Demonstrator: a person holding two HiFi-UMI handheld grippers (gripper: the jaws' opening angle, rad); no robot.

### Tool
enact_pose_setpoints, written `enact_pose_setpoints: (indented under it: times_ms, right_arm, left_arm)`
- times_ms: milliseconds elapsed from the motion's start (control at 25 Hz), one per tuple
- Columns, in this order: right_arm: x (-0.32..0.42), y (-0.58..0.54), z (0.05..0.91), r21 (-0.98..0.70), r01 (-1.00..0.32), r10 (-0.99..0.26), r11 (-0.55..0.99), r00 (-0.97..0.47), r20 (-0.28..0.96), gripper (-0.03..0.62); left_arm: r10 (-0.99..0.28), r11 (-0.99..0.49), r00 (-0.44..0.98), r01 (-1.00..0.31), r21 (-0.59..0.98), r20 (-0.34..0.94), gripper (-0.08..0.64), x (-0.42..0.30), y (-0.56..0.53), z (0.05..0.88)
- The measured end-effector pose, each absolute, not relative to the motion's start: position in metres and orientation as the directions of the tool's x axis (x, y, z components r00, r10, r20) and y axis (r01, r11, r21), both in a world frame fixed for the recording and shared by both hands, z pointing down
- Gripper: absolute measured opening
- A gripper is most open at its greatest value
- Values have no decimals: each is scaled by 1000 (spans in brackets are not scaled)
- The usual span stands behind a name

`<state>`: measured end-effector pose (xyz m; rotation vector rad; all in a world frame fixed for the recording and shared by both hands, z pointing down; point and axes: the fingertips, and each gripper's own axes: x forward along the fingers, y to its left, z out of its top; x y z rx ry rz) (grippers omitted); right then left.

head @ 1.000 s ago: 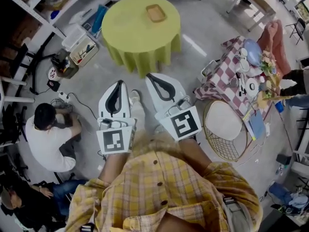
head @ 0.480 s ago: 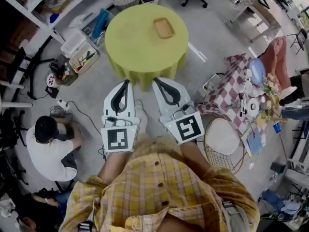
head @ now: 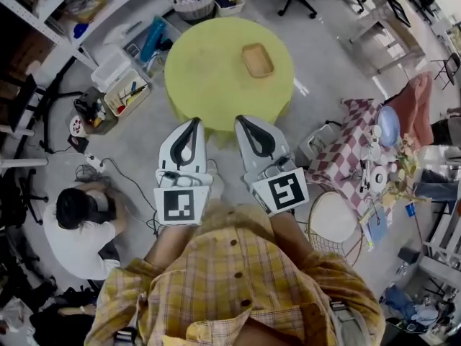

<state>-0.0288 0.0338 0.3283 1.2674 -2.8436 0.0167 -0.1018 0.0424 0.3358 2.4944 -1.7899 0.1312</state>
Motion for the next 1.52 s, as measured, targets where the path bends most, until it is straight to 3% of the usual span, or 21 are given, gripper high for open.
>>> enact_pose_setpoints:
  times_ms: [560, 1000, 1520]
  right_arm:
    - [-72, -65, 315, 18, -801, -801, 598, -598, 24, -3]
    - [-63, -97, 331, 22, -819, -818, 573, -571, 66, -3]
    - [-44, -159, 364, 19, -760, -760, 649, -647, 65, -3]
  left_arm:
    - [-905, -413, 414, -910, 31, 104, 5, -140, -64, 330]
    - [-895, -426, 431, -903, 66, 117, 5, -137, -98, 348]
    - [-900, -421, 400, -900, -113, 175, 5, -114, -154, 388]
